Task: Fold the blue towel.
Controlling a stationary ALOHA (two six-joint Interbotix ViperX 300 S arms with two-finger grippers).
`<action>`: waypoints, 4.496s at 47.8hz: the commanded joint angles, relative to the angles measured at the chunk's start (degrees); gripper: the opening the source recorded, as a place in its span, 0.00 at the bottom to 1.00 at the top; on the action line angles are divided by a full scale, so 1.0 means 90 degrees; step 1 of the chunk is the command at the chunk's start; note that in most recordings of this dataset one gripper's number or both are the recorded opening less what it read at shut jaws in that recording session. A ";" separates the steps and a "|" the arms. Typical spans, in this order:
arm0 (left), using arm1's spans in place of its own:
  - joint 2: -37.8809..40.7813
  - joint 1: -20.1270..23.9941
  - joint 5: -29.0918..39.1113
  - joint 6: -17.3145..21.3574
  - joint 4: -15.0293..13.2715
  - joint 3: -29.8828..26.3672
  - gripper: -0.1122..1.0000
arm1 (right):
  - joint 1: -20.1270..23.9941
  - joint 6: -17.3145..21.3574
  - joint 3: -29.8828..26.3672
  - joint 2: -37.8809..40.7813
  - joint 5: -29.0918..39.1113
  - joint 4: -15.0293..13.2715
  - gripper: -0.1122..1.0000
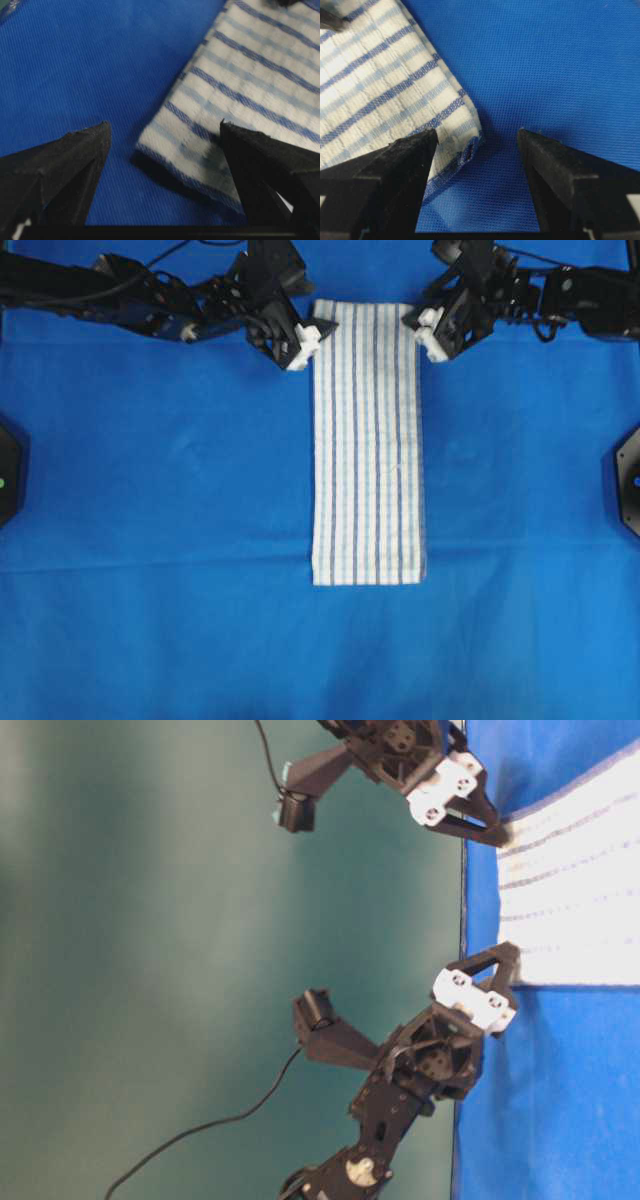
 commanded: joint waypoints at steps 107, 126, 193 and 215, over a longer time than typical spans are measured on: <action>-0.1602 -0.2500 0.0547 0.0342 0.0020 0.0957 0.13 | 0.3076 0.0098 0.1426 -0.2246 0.0283 0.1211 0.17; -0.1562 -0.3545 0.0645 0.0020 0.0000 0.0967 0.13 | 0.4365 0.0098 0.1357 -0.2080 0.0488 0.1748 0.17; -0.2764 -0.3848 0.2070 0.0059 0.0010 0.1045 0.73 | 0.5527 0.0107 0.0645 -0.2734 0.1758 0.1895 0.58; -0.5762 -0.3809 0.2422 0.0156 0.0029 0.2246 0.73 | 0.5381 0.0039 0.0781 -0.5371 0.3086 0.0918 0.58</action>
